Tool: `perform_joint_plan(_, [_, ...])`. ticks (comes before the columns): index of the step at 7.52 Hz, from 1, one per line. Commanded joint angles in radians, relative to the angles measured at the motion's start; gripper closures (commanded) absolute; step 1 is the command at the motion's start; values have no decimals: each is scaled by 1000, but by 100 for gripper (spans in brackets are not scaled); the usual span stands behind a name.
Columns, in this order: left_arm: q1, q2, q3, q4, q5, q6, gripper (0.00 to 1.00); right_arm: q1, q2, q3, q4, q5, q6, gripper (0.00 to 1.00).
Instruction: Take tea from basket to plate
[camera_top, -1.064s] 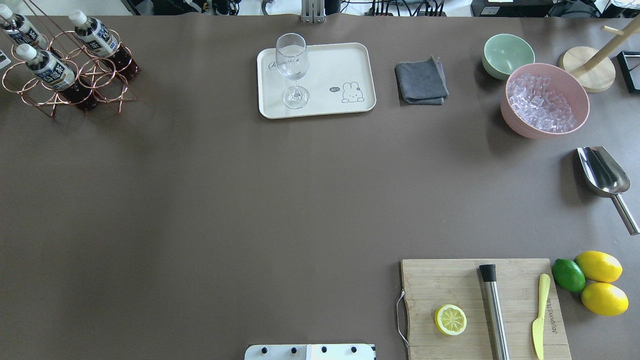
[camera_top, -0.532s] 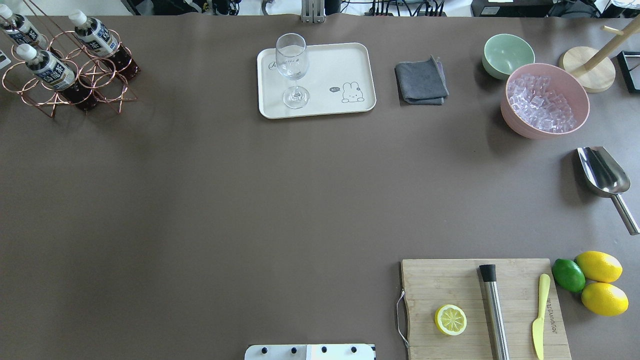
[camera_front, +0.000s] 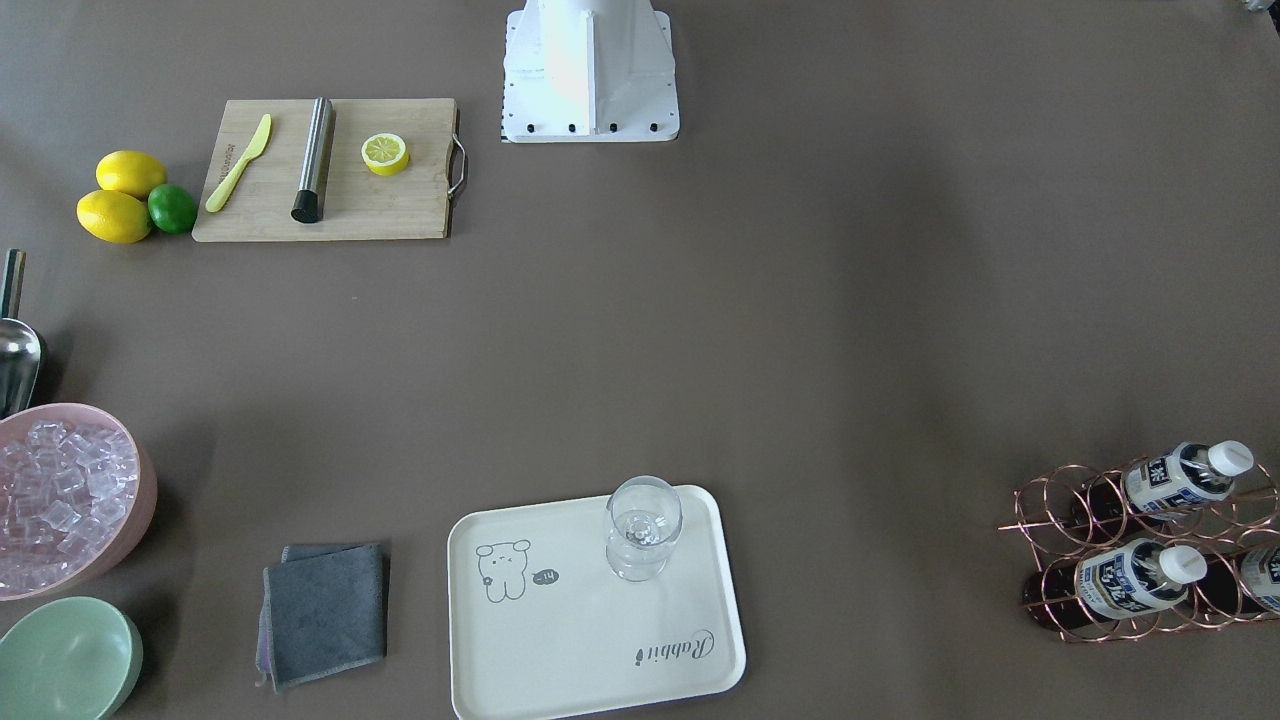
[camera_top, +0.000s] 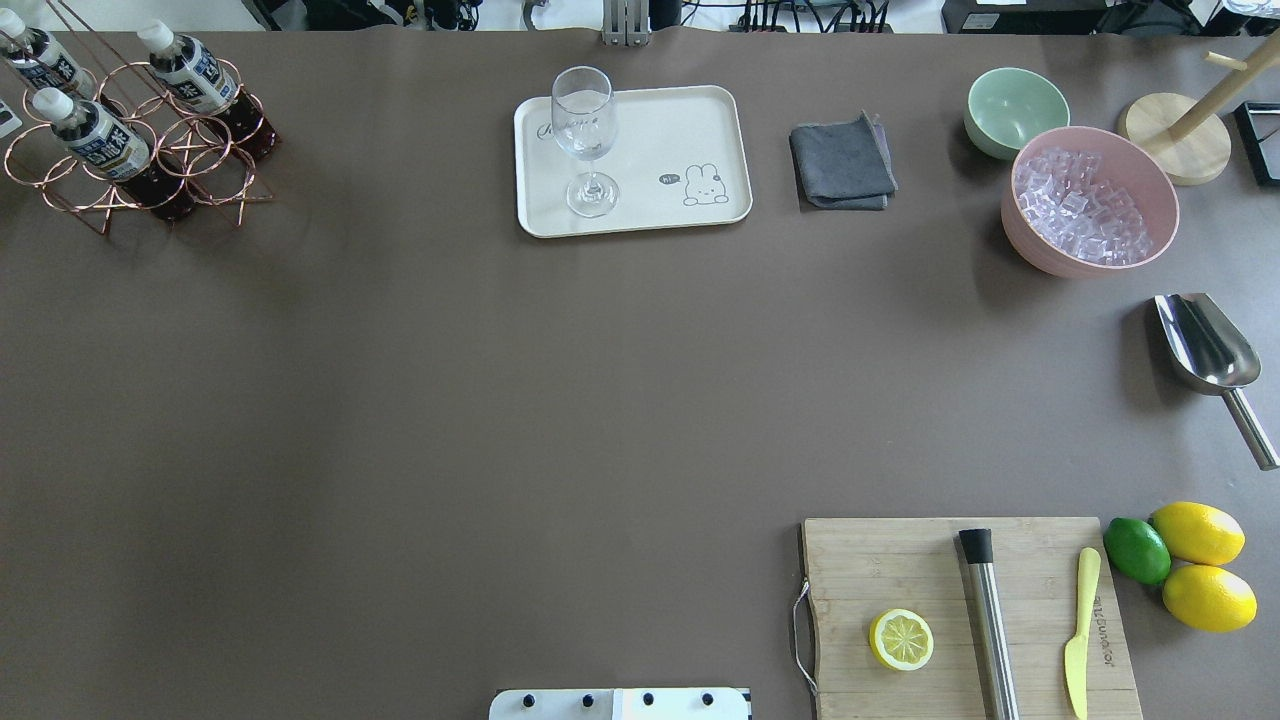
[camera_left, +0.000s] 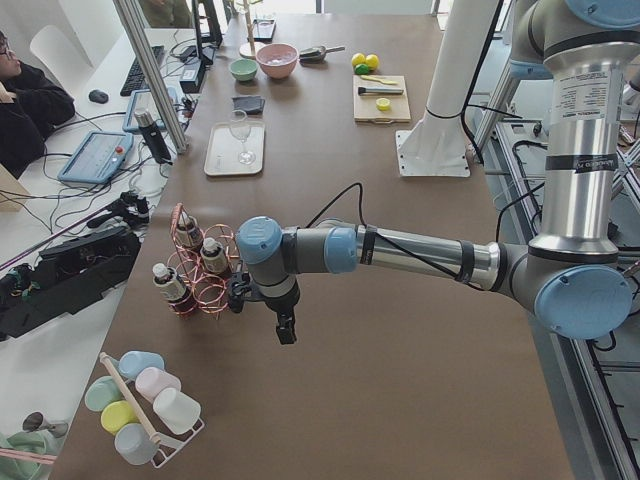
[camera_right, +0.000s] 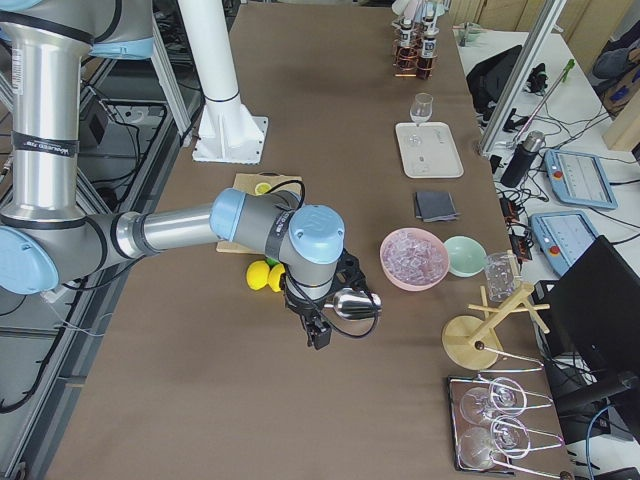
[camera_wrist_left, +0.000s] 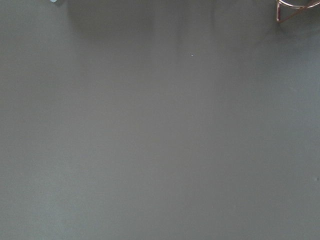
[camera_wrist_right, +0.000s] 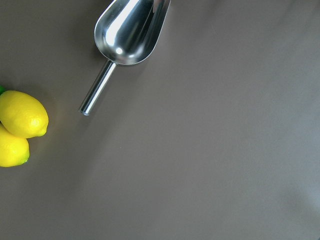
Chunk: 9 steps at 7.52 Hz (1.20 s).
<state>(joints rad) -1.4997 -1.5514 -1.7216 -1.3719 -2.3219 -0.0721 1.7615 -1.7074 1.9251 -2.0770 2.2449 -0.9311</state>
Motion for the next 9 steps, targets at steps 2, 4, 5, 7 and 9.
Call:
perform_joint_plan(2, [-2,0,2,0,-13,-5,2,-2,0,-1,0,2,0,0])
perform_joint_plan(4, [-2,-13,-6,2,-4,5,2,-2,0,-1,0,2,0,0])
perform_joint_plan(5, [5,-19,-6,-1,-2,8,2,-2,0,-1,0,2,0,0])
perform_joint_plan(7, [-1,-36,-9,-9,-13,6,2,-2,0,-1,0,2,0,0])
perform_joint_plan(9, [6,-87,-12,-1,5,154,2,-2,3,-3,2,4,0,0])
